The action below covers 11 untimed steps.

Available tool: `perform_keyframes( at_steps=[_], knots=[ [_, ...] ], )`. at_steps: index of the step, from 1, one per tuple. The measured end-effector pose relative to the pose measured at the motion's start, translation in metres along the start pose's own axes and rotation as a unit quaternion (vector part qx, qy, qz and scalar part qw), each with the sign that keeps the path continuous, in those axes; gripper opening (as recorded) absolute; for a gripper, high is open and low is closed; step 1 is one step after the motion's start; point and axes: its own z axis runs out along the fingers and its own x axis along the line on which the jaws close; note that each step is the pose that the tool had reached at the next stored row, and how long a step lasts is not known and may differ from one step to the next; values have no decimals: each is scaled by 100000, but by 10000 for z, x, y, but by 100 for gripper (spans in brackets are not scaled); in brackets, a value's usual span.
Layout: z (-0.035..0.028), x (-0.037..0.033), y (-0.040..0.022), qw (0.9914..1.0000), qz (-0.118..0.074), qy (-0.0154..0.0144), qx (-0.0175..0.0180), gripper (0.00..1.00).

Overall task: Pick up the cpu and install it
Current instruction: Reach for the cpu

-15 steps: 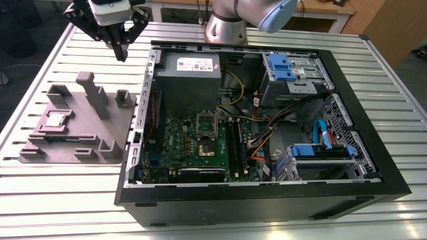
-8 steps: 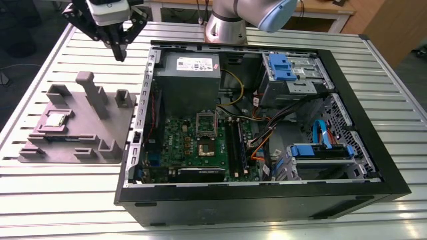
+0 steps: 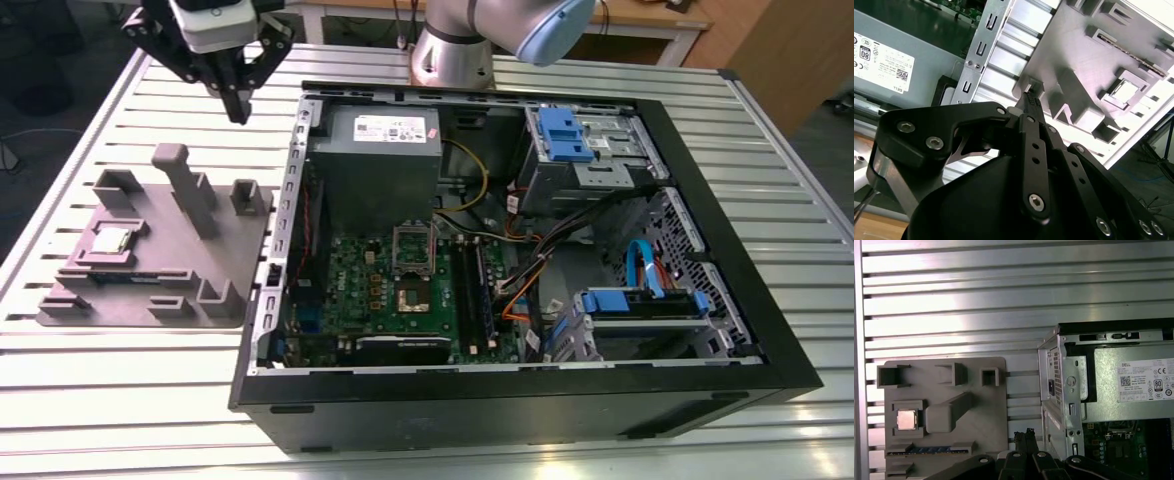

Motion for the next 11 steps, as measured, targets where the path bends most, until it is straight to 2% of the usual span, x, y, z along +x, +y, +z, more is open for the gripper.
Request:
perform_keyframes(
  at_steps=[11],
  knots=[
    [8,28,-2,100000,5,85,8,10]
  ],
)
